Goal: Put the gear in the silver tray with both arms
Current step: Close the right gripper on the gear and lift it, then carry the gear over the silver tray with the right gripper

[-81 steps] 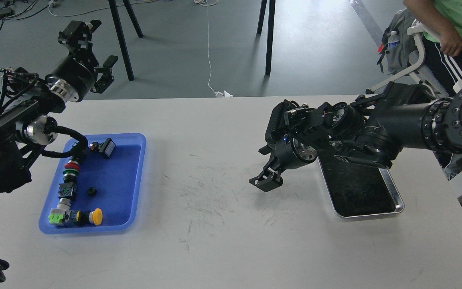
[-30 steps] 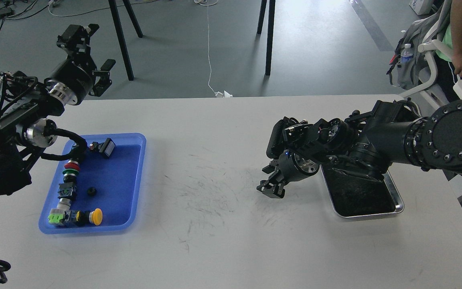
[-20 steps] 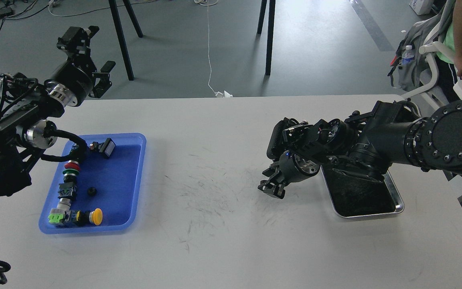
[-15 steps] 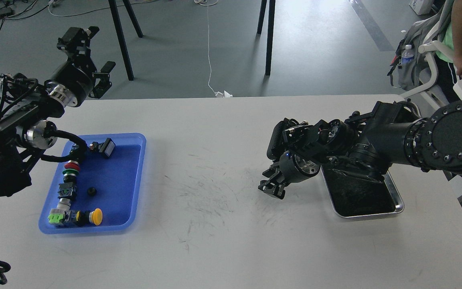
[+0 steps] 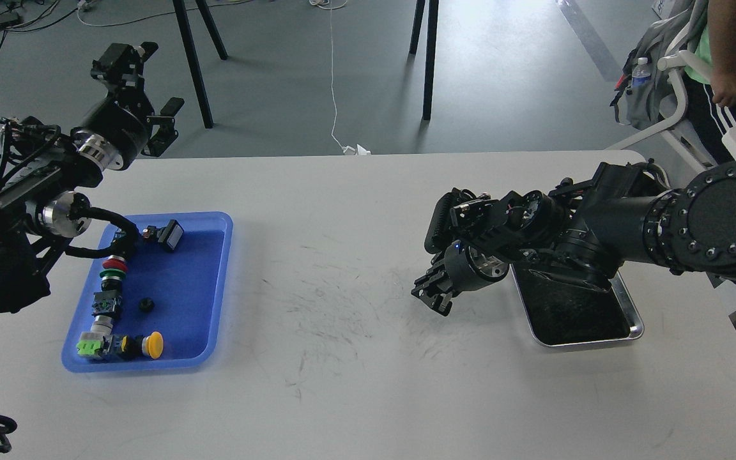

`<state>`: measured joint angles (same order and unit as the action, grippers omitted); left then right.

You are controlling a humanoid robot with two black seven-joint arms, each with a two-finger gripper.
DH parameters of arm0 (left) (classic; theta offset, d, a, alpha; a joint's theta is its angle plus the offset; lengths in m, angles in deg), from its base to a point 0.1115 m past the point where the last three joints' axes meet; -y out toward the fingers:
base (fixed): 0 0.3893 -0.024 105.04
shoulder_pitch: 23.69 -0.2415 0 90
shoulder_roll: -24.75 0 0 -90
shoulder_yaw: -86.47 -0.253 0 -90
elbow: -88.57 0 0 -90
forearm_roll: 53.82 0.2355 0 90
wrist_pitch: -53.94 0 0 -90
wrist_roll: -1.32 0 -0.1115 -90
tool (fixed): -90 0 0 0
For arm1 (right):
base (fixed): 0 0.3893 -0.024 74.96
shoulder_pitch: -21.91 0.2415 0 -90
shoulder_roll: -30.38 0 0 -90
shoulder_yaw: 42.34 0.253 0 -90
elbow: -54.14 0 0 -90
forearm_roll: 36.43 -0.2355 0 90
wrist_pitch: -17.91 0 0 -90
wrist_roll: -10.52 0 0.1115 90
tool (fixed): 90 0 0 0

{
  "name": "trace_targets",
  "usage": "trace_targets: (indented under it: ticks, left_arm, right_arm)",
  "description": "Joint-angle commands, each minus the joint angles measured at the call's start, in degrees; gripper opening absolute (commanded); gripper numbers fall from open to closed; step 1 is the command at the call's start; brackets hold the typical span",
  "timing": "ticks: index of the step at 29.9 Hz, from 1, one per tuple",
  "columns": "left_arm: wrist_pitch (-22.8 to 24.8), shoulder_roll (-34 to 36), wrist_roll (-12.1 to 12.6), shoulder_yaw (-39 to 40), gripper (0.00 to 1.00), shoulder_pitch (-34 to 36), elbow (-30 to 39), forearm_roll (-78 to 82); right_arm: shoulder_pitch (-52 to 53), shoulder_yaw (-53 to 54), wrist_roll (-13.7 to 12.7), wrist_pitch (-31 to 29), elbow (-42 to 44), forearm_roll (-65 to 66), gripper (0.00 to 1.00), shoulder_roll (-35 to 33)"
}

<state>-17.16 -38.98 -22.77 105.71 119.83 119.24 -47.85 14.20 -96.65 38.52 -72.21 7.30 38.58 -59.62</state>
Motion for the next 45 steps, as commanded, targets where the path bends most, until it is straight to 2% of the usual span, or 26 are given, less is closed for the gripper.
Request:
trace_targets:
  ticks: [1,7,14,25,29,35,40,45]
  left_arm:
    - [0.00,0.09,0.01,0.00,0.98,0.00,0.00,0.00]
    - [0.00,0.00,0.01,-0.08,0.98,-0.09,0.00,0.00]
    - [0.00,-0.17,0.01,-0.08,0.98,-0.53,0.00,0.00]
    - [0.70,-2.89,2.55,0.09,0.99,-0.27,0.09,-0.09]
    - [1.06,-4.04,3.08,0.00,0.99,-0.09,0.09,-0.26]
    - [1.58,-3.95,3.17,0.18,0.99,0.35,0.18,-0.70]
    - [6.15,-4.04,3.08,-0.61,0.99,0.26,0.18,-0.70]
    - [5.98,-5.09,3.00,-0.52,0.99,1.14,-1.49,-0.70]
  right_arm:
    - [0.06,0.09,0.00,0.03,-0.09,-0.04,0.01,0.00]
    - [0.59,2.80,0.00,0.03,0.26,-0.83,0.01,0.00]
    - [1.38,7.91,0.00,-0.06,0.26,-2.06,0.01,-9.04]
    - [0.24,16.34,0.00,-0.15,-0.61,-2.76,0.02,-24.07]
    - [-0.90,19.24,0.00,-0.85,-0.79,-6.62,0.02,-28.65]
    - [-4.94,22.15,0.00,-1.73,-1.05,-11.98,0.02,-31.64]
    - [-8.98,24.43,0.00,-2.70,-0.97,-15.68,0.04,-33.40]
    - [-13.29,28.12,0.00,-2.96,-0.96,-19.20,0.05,-33.93]
